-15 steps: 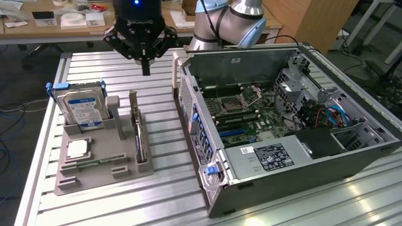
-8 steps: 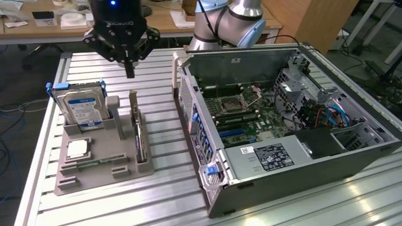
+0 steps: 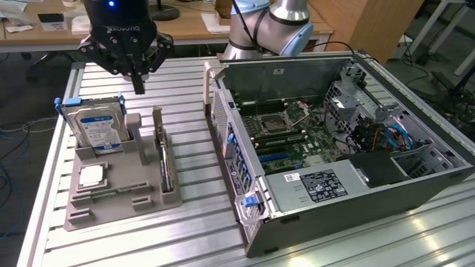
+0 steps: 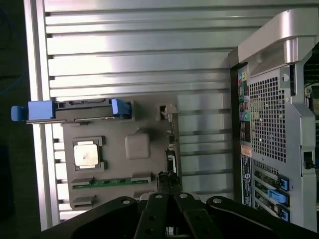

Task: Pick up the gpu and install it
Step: 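Reach for the gpu, then pick up the gpu and move the gpu toward the slot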

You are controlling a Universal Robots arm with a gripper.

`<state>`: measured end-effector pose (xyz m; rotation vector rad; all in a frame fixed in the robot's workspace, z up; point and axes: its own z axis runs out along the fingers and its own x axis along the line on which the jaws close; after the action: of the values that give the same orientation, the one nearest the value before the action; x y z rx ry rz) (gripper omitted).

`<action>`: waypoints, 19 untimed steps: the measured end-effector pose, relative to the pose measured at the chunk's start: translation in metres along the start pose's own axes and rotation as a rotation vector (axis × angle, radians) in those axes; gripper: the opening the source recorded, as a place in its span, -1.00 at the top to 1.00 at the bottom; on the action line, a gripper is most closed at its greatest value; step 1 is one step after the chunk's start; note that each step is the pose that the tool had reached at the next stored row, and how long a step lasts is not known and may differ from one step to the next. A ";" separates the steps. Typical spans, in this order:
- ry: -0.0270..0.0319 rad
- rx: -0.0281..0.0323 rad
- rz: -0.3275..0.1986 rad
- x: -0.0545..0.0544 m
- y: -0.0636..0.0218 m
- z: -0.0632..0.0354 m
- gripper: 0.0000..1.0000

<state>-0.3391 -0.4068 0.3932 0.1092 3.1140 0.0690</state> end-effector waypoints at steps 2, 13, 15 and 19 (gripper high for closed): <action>0.0000 0.0000 0.000 0.001 -0.0001 0.0000 0.79; 0.0000 0.0001 0.000 0.001 0.0000 -0.0001 0.79; 0.0000 0.0000 0.000 0.001 -0.0001 0.0000 0.79; 0.0000 0.0000 0.000 0.001 -0.0001 0.0000 0.53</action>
<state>-0.3398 -0.4068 0.3932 0.1092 3.1141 0.0690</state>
